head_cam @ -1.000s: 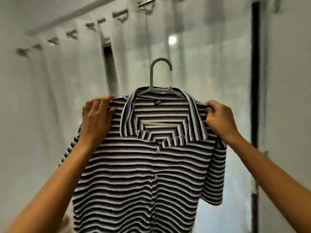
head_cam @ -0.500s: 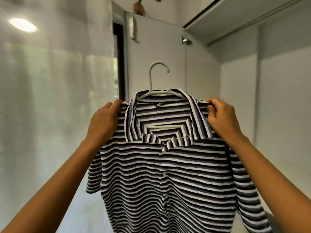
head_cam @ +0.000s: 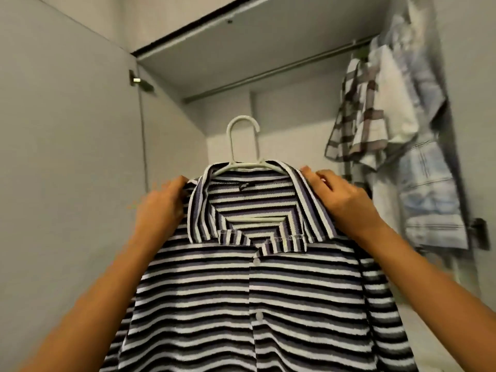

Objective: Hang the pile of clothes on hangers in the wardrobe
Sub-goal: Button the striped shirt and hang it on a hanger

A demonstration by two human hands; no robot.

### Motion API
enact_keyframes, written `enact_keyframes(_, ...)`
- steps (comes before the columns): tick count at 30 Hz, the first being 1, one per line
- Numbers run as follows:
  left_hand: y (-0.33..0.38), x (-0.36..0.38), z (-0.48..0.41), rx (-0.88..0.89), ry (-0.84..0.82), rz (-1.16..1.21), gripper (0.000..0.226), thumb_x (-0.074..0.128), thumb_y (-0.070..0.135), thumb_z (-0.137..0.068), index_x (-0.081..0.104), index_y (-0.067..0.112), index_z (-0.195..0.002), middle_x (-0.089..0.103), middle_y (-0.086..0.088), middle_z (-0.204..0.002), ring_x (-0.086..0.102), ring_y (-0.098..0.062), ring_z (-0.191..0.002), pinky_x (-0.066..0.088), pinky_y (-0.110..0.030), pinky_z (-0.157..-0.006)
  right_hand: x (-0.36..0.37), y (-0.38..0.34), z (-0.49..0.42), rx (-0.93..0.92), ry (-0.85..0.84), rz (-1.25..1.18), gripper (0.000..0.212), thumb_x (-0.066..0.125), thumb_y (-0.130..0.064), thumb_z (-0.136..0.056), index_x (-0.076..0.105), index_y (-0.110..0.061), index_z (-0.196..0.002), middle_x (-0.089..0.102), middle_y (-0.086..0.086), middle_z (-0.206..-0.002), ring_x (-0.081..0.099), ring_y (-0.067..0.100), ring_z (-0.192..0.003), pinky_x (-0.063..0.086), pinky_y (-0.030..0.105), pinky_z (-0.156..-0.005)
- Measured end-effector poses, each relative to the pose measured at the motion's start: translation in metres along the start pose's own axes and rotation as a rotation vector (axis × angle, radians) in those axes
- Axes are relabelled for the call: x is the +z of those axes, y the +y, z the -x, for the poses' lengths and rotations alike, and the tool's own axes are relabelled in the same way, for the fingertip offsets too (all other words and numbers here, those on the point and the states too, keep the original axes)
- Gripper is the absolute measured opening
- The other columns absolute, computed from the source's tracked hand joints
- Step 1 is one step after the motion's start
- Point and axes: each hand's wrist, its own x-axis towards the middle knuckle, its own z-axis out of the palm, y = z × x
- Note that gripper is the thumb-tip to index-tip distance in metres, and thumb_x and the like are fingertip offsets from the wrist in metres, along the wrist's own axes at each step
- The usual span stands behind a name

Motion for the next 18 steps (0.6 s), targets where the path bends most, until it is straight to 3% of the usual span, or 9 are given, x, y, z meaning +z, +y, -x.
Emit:
enact_keyframes(3, 0.011, 0.059, -0.044, 0.053, 0.021, 0.105, 0.021, 0.060, 0.006, -0.084, 0.058, 0.009, -0.105, 0.064, -0.017, -0.095, 0.061, -0.039, -0.082, 0.050, -0.044, -0.068, 0.023, 0.035, 0.005, 0.002, -0.005, 0.125, 0.052, 0.041, -0.005, -0.083, 0.054, -0.010, -0.133, 0.065, 0.015, -0.093, 0.063, 0.029, -0.066, 0.049, 0.031, -0.044)
enact_keyframes(6, 0.030, 0.120, -0.084, 0.043, 0.091, 0.241, 0.029, 0.052, 0.010, -0.092, 0.058, 0.007, -0.121, 0.047, -0.017, -0.138, 0.053, -0.037, -0.116, 0.042, -0.044, -0.100, 0.050, 0.067, 0.004, 0.038, -0.023, 0.224, 0.056, 0.043, -0.002, -0.082, 0.050, -0.014, -0.136, 0.062, 0.013, -0.088, 0.060, 0.029, -0.060, 0.046, 0.031, -0.041)
enact_keyframes(8, 0.045, 0.158, -0.110, 0.014, 0.101, 0.325, 0.040, 0.044, 0.017, -0.097, 0.046, 0.014, -0.137, 0.025, -0.011, -0.154, 0.033, -0.031, -0.135, 0.026, -0.041, -0.112, 0.071, 0.093, 0.001, 0.070, -0.029, 0.259, 0.059, 0.051, 0.003, -0.081, 0.048, -0.014, -0.137, 0.057, 0.013, -0.081, 0.055, 0.028, -0.055, 0.043, 0.031, -0.039)
enact_keyframes(11, 0.065, 0.216, -0.148, 0.109, 0.095, 0.381, 0.066, 0.052, 0.028, -0.094, 0.019, 0.021, -0.150, 0.008, -0.010, -0.159, 0.020, -0.029, -0.143, 0.018, -0.043, -0.116, 0.100, 0.136, -0.009, 0.145, -0.052, 0.321, 0.058, 0.056, 0.003, -0.082, 0.050, -0.016, -0.136, 0.052, 0.012, -0.076, 0.050, 0.028, -0.050, 0.035, 0.028, -0.040)
enact_keyframes(14, 0.080, 0.271, -0.201, 0.075, 0.058, 0.478, 0.066, 0.051, 0.032, -0.089, 0.024, 0.019, -0.149, 0.025, -0.012, -0.154, 0.026, -0.030, -0.141, 0.022, -0.048, -0.116, 0.130, 0.176, -0.032, 0.251, -0.133, 0.399, 0.058, 0.054, -0.003, -0.089, 0.042, -0.025, -0.141, 0.053, 0.014, -0.087, 0.056, 0.033, -0.061, 0.037, 0.032, -0.049)
enact_keyframes(16, 0.092, 0.302, -0.232, 0.019, 0.038, 0.442, 0.050, 0.049, 0.022, -0.089, 0.041, 0.006, -0.135, 0.042, -0.017, -0.142, 0.040, -0.034, -0.129, 0.032, -0.049, -0.109, 0.153, 0.205, -0.058, 0.271, -0.175, 0.490, 0.055, 0.043, -0.008, -0.095, 0.033, -0.030, -0.144, 0.052, 0.015, -0.098, 0.059, 0.038, -0.074, 0.039, 0.037, -0.057)
enact_keyframes(18, 0.106, 0.325, -0.256, 0.003, 0.031, 0.472, 0.038, 0.046, 0.022, -0.095, 0.046, 0.002, -0.127, 0.050, -0.018, -0.132, 0.047, -0.035, -0.120, 0.038, -0.045, -0.103, 0.173, 0.231, -0.087, 0.294, -0.184, 0.573, 0.048, 0.039, -0.011, -0.098, 0.035, -0.029, -0.142, 0.053, 0.017, -0.106, 0.060, 0.041, -0.084, 0.042, 0.040, -0.062)
